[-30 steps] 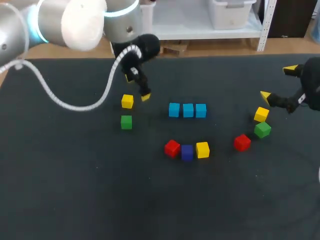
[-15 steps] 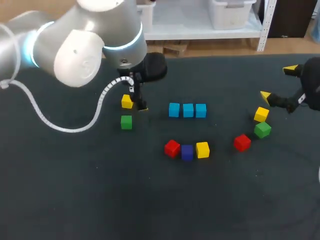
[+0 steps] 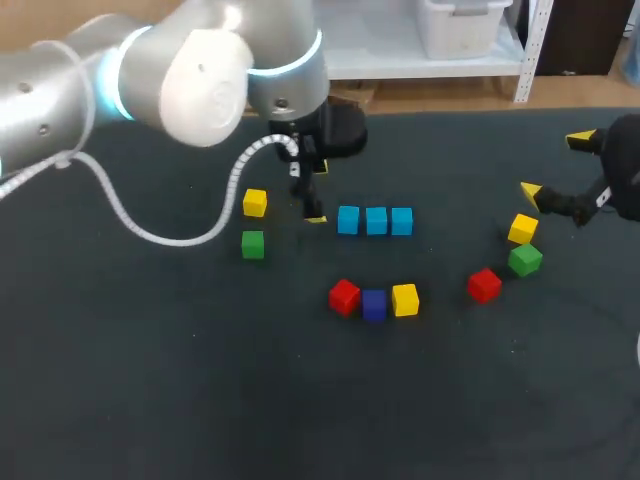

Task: Place the blue cubes, place green cubes on the blue cubes, place the yellow cubes on the green cubes, then place the red cubes on the yellow cubes, and place purple cube on the red cubes.

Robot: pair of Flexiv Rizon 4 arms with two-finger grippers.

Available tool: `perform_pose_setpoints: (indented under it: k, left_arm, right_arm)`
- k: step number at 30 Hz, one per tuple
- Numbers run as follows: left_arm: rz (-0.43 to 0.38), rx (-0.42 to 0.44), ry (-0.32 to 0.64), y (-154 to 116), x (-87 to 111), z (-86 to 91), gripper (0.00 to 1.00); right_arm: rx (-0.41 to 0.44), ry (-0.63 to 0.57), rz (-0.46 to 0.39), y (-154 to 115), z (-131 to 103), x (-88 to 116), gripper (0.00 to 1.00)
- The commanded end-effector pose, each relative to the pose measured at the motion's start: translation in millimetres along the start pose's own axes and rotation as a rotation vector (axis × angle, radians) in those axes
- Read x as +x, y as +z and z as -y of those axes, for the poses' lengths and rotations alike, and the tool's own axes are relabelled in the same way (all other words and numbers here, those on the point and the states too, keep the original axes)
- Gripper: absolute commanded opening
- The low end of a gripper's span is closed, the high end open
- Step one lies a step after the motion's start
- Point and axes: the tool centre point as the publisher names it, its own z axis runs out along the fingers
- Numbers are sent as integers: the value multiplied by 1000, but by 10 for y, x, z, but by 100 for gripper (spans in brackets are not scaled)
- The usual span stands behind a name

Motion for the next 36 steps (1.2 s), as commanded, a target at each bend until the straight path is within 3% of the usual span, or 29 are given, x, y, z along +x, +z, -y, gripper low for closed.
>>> perform_pose_setpoints:
  k: [1, 10, 24, 26, 29, 31, 36]
  left_arm:
    - [-13, 92, 2, 56, -110, -16, 100]
    - [-22, 160, -31, 233, -117, -10, 100]
    - [-29, 187, -19, 466, -219, -75, 100]
    - [-32, 189, -20, 471, -224, -73, 82]
    - [-37, 199, -25, 479, -226, -63, 74]
    - [-37, 209, -31, 491, -219, -49, 50]
    - [-36, 221, -35, 512, -210, -21, 38]
  right_arm:
    - [3, -1, -3, 4, -7, -3, 100]
    - [3, -1, -3, 4, -7, -3, 100]
    - [3, -1, -3, 4, -7, -3, 100]
    - [3, -1, -3, 4, -7, -3, 100]
    - [3, -1, -3, 4, -7, -3, 100]
    - [3, -1, -3, 4, -7, -3, 100]
    - [3, -1, -3, 4, -7, -3, 100]
